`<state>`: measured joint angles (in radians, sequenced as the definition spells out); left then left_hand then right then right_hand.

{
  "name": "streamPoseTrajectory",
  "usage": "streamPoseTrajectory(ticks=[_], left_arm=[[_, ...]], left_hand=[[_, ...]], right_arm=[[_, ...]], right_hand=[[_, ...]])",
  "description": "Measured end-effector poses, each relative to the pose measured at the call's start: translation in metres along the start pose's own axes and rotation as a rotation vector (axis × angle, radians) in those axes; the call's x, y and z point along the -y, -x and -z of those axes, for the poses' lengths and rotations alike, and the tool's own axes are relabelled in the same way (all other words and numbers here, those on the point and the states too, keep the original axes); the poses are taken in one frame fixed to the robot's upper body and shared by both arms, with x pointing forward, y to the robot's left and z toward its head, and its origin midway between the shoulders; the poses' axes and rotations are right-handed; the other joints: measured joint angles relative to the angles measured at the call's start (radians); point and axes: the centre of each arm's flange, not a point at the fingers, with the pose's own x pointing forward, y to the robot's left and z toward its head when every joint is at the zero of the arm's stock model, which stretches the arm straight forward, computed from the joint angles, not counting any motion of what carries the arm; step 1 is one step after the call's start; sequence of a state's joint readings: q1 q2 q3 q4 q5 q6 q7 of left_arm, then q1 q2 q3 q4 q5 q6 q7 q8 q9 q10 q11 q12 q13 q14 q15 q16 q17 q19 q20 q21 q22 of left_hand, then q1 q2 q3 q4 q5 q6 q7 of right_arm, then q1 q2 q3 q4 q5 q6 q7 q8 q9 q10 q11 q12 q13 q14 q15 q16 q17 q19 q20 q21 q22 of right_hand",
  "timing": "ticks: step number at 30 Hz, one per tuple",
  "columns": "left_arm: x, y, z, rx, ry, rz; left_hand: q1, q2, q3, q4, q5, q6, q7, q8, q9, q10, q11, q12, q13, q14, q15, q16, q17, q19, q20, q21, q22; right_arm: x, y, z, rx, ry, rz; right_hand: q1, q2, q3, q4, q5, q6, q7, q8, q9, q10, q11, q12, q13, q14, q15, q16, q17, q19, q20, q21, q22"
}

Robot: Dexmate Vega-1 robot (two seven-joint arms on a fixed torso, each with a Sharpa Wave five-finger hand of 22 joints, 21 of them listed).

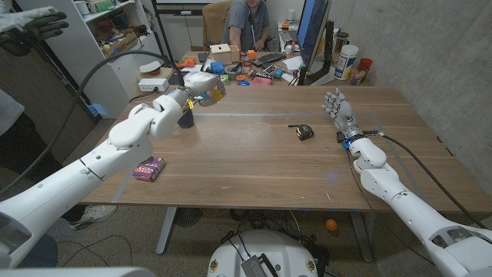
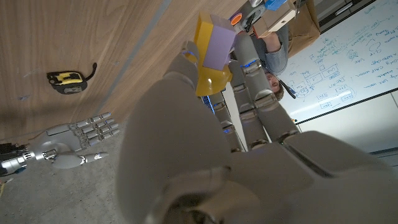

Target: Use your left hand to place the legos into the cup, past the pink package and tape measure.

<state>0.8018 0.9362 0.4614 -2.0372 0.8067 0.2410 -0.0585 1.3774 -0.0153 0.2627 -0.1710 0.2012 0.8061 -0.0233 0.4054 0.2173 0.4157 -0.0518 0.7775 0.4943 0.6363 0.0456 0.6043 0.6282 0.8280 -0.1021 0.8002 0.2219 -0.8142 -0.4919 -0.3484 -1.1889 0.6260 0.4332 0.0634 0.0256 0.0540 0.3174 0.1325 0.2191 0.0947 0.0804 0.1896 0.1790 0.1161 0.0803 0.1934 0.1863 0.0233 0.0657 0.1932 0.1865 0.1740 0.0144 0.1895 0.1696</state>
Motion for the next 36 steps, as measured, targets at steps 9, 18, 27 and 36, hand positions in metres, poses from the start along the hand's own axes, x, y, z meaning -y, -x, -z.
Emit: streamPoseTrajectory(ticks=[9, 18, 27, 36], left_arm=[[0.002, 0.002, 0.015, -0.054, 0.043, -0.079], [0.003, 0.005, 0.03, -0.117, 0.113, -0.155], [0.006, 0.01, 0.044, -0.174, 0.173, -0.215], [0.012, 0.022, 0.06, -0.248, 0.222, -0.28]], left_hand=[[0.0, 0.0, -0.001, 0.001, 0.002, 0.0, 0.0, -0.008, 0.0, 0.004, -0.004, 0.0, 0.0, 0.002, 0.002, 0.0, 0.005, -0.003, 0.003, 0.004, -0.005], [0.005, -0.005, -0.005, 0.002, 0.002, 0.009, 0.009, -0.01, 0.005, 0.005, -0.005, 0.0, 0.0, 0.005, 0.004, 0.0, 0.007, -0.006, 0.006, 0.016, -0.006], [0.005, -0.005, -0.007, 0.004, 0.001, 0.009, 0.009, -0.012, 0.005, 0.016, -0.005, 0.0, -0.001, 0.005, 0.004, -0.001, 0.01, -0.008, 0.007, 0.022, -0.008], [0.011, -0.011, -0.008, 0.003, 0.001, 0.016, 0.016, -0.02, 0.005, 0.025, -0.004, 0.004, 0.0, 0.01, 0.009, 0.007, 0.014, -0.013, 0.006, 0.034, -0.009]], right_arm=[[-0.009, 0.0, 0.002, -0.004, 0.016, -0.025], [-0.018, -0.003, -0.001, 0.004, 0.033, -0.043], [-0.024, -0.005, -0.002, 0.006, 0.043, -0.058], [-0.028, -0.006, 0.0, 0.002, 0.05, -0.065]], right_hand=[[0.0, 0.0, -0.004, 0.004, 0.0, 0.0, 0.0, 0.0, 0.0, 0.0, 0.0, 0.0, 0.0, 0.0, 0.0, 0.0, 0.0, -0.004, 0.004, 0.0, 0.0], [0.0, 0.0, -0.004, 0.004, 0.008, 0.0, 0.0, 0.0, 0.0, 0.0, 0.0, 0.0, 0.0, -0.006, 0.006, 0.0, 0.0, -0.004, 0.004, 0.0, 0.0], [0.0, 0.0, -0.008, 0.0, 0.008, -0.004, -0.004, 0.0, 0.0, 0.0, 0.0, 0.0, 0.0, -0.006, 0.006, 0.0, 0.0, -0.004, 0.004, 0.0, 0.0], [0.0, 0.0, -0.008, 0.0, 0.008, -0.004, -0.004, 0.0, 0.0, 0.0, 0.0, 0.0, 0.0, -0.006, 0.006, 0.0, 0.0, -0.004, 0.004, 0.0, 0.0]])
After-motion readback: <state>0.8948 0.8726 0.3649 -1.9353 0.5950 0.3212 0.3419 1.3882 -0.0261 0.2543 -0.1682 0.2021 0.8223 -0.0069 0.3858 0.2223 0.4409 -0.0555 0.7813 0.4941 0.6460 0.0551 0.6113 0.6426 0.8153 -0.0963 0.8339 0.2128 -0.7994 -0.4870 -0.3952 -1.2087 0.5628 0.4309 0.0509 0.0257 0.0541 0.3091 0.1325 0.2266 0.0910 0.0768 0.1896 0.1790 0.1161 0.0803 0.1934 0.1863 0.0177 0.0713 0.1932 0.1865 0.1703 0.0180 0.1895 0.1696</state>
